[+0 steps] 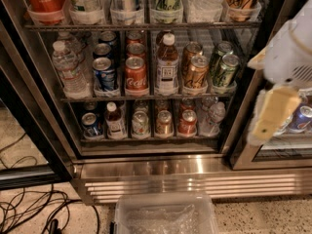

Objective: Pick pepsi can from bottom shelf of fridge

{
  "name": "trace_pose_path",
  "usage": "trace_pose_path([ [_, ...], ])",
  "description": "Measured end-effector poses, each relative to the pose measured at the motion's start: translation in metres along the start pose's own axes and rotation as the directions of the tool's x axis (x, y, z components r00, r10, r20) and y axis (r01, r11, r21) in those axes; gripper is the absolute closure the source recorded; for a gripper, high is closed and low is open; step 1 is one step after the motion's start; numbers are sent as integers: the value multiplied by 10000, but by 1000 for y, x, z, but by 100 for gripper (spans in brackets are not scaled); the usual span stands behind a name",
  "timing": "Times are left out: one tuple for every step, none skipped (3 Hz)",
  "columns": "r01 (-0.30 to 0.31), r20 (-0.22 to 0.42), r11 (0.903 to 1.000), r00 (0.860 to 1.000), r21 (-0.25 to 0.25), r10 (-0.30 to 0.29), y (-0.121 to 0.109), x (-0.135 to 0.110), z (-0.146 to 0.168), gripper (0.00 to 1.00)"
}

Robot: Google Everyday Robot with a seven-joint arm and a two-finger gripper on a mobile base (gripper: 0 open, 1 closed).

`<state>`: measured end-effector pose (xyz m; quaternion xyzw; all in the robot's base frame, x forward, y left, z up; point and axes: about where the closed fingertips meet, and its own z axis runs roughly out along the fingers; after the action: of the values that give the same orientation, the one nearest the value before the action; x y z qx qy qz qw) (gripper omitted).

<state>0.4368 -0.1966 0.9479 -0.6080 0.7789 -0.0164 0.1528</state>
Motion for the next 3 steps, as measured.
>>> trace_pose_path([
  [97,925,9974,9957,-720,-30,37,-38,63,0],
  [518,1818,9890,9830,-1388,-260,78,-73,131,0],
  [808,2518,9814,9672,-1739,-350,110,-94,181,0],
])
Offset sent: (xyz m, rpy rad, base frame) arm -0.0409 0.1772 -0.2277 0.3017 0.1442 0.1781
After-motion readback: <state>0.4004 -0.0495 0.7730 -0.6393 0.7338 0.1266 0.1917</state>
